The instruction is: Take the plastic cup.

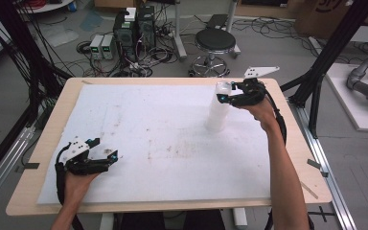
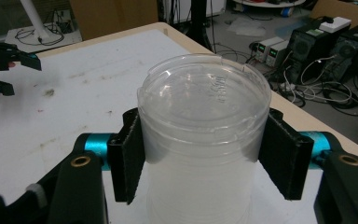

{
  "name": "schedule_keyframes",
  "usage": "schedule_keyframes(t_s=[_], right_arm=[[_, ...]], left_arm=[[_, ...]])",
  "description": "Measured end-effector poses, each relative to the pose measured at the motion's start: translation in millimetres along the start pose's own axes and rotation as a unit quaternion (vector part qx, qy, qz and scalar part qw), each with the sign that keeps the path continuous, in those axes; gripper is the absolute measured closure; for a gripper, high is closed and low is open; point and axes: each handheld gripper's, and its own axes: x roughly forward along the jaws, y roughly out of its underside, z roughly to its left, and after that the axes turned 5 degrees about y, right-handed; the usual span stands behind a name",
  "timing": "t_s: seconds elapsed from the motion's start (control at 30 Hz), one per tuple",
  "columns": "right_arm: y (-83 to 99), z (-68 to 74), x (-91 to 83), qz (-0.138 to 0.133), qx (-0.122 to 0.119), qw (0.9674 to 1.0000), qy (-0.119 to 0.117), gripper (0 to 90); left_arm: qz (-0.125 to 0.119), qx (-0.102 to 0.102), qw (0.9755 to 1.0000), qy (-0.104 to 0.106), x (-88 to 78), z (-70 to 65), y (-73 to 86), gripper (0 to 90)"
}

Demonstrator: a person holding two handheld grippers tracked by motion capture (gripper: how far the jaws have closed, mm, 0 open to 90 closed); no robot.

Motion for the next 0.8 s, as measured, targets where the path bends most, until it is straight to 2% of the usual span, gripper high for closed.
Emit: schedule_keyframes(t_s=[0.33,0.53,0.73,0.8], right_arm=[[-5.8,1.5,-2.7,-0.010,0.002,0.9999,0.000,37.1],[-10.9,1.4,-8.2,-0.025,0.005,0.9997,0.003,37.6],[-29.4,3.1,-18.8,-0.046,0.002,0.9989,0.009,37.9],[-42.7,3.3,-25.8,-0.050,0.001,0.9986,0.018,38.4]], left_arm=[[0.000,-0.001,1.0000,0.002,0.2,0.2,0.0,11.7],[0.002,-0.002,1.0000,0.003,0.2,0.5,-0.1,11.7],[0.002,-0.001,1.0000,0.003,0.3,0.4,-0.1,11.7],[0.002,-0.001,1.0000,0.002,0.2,0.4,-0.1,11.7]])
